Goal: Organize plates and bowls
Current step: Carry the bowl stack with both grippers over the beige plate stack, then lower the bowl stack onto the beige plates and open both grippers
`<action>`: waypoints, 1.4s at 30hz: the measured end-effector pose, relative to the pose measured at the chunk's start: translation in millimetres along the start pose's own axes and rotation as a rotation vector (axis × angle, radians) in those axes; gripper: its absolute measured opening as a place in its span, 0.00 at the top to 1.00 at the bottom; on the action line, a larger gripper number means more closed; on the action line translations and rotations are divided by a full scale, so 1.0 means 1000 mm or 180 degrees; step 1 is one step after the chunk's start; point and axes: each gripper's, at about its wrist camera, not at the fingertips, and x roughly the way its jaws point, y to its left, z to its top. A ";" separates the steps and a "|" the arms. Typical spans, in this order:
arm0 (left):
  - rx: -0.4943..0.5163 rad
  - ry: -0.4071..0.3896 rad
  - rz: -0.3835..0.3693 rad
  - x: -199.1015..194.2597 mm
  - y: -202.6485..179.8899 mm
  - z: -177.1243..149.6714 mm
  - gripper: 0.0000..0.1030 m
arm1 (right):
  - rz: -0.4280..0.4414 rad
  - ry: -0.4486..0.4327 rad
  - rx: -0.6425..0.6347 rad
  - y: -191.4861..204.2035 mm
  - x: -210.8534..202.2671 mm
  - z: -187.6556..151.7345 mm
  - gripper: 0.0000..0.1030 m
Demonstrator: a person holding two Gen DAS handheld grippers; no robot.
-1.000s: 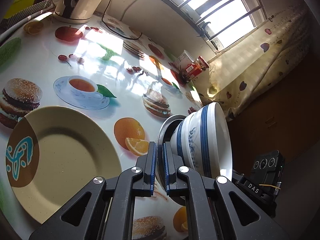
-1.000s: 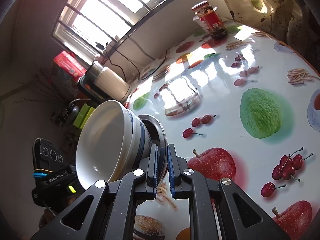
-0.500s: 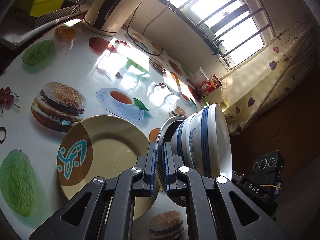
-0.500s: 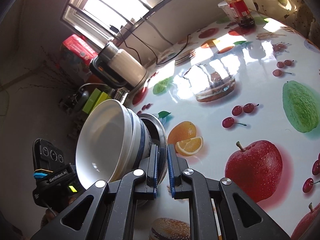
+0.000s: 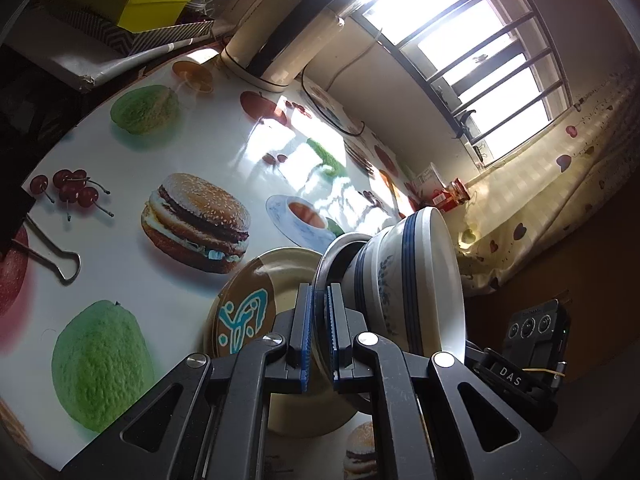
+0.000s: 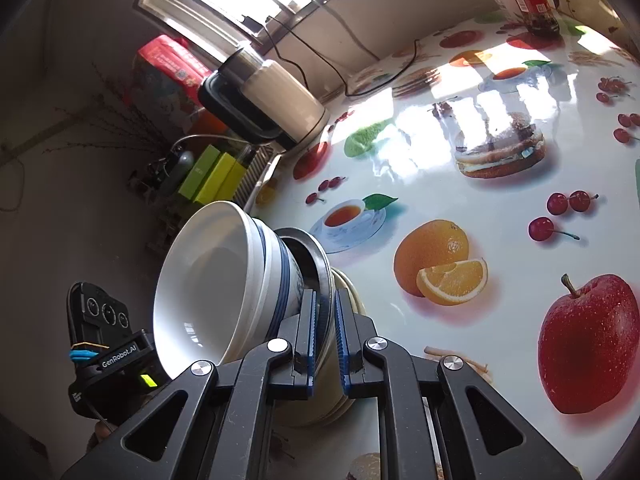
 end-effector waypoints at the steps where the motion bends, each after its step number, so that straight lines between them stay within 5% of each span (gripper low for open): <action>1: -0.0019 -0.0003 0.0006 -0.001 0.003 0.000 0.95 | 0.0003 0.0016 -0.0003 0.001 0.003 -0.001 0.90; 31: -0.0050 0.0031 0.0148 0.002 0.020 -0.005 0.94 | -0.0086 0.0113 -0.0151 0.008 0.023 -0.005 0.89; 36: 0.0020 0.0028 0.0205 0.001 0.018 -0.007 0.91 | -0.0181 0.0067 -0.0256 0.011 0.019 -0.006 0.88; 42: 0.0159 -0.0039 0.0362 -0.006 0.016 -0.011 0.73 | -0.0341 0.0010 -0.0374 0.013 0.014 -0.010 0.78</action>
